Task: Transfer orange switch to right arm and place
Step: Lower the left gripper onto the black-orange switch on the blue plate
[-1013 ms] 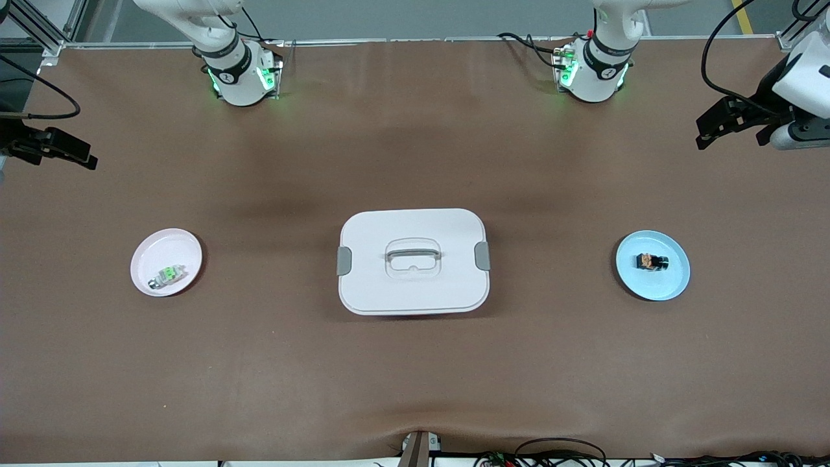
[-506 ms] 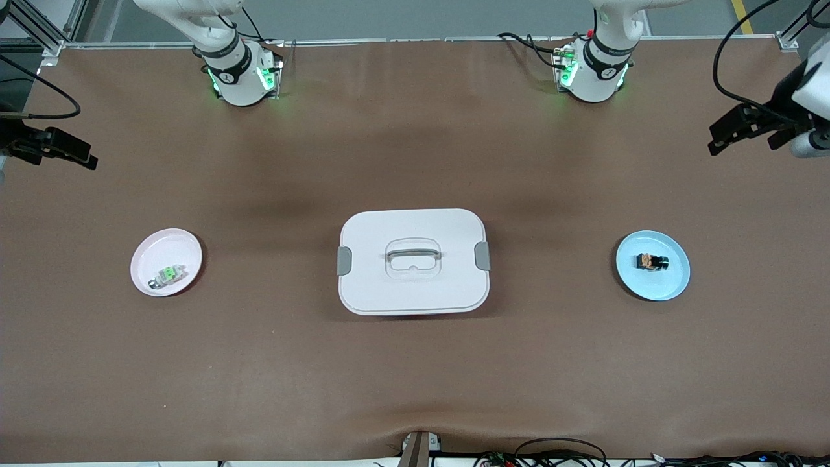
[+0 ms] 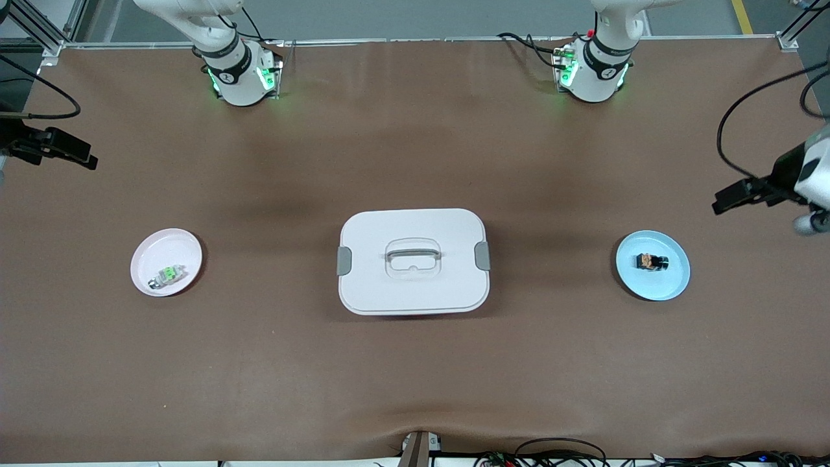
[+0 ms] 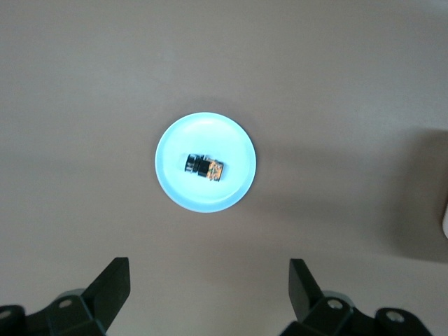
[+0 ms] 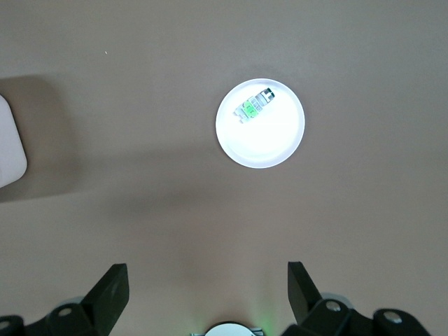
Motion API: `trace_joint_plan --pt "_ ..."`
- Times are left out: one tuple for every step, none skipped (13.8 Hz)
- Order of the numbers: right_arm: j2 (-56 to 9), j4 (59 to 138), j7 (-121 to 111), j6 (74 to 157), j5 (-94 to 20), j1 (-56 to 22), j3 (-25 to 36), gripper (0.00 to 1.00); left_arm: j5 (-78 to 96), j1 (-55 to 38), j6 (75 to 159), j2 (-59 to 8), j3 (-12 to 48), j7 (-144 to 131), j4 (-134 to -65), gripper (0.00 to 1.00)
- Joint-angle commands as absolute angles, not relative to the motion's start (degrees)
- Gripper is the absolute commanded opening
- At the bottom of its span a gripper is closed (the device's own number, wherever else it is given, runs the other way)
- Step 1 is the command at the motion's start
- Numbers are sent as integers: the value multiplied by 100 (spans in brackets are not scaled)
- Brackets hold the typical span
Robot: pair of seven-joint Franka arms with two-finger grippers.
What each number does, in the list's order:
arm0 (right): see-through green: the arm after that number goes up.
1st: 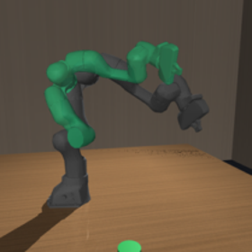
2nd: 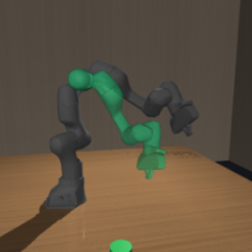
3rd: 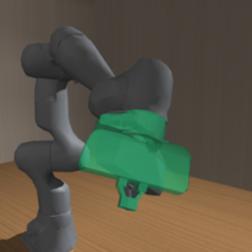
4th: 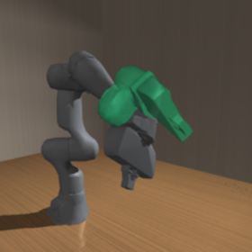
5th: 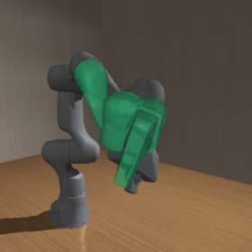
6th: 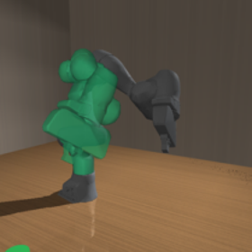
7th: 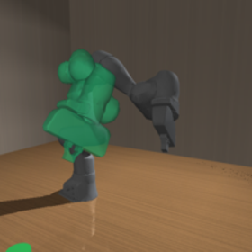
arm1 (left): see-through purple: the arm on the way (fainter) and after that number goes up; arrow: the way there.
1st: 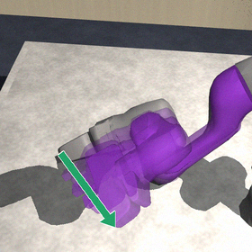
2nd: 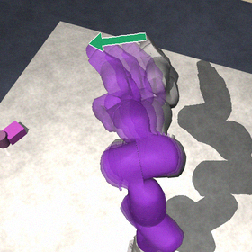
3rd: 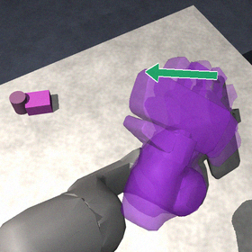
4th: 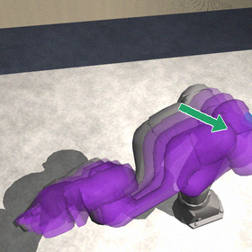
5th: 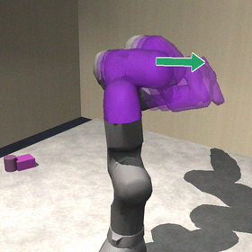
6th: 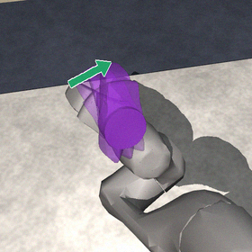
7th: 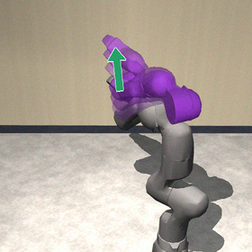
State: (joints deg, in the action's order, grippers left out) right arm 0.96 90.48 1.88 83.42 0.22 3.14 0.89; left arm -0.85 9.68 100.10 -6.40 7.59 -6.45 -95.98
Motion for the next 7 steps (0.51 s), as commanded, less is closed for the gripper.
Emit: trace_joint_plan --pt "44 8912 246 8279 -53 351 62 100 -97 1063 10282 -913 782 -370 -9632 100" --pt "44 8912 255 8279 -61 360 70 100 -97 1116 10431 -1001 782 -213 -9711 100" --pt "44 8912 246 8279 -53 360 62 100 -97 1238 10615 -1080 791 120 -9808 100" --pt "44 8912 255 8279 -53 360 70 100 -79 1300 10817 -1159 791 454 -9939 100" --pt "44 8903 255 8279 -53 360 62 100 -79 1301 11072 -1195 791 509 -10080 100" --pt "44 8912 255 8279 -53 360 62 100 -88 1301 11370 -1256 791 501 -10212 100" --pt "53 8903 255 8271 -53 369 62 100 -88 1318 11660 -1361 791 510 -10343 100"
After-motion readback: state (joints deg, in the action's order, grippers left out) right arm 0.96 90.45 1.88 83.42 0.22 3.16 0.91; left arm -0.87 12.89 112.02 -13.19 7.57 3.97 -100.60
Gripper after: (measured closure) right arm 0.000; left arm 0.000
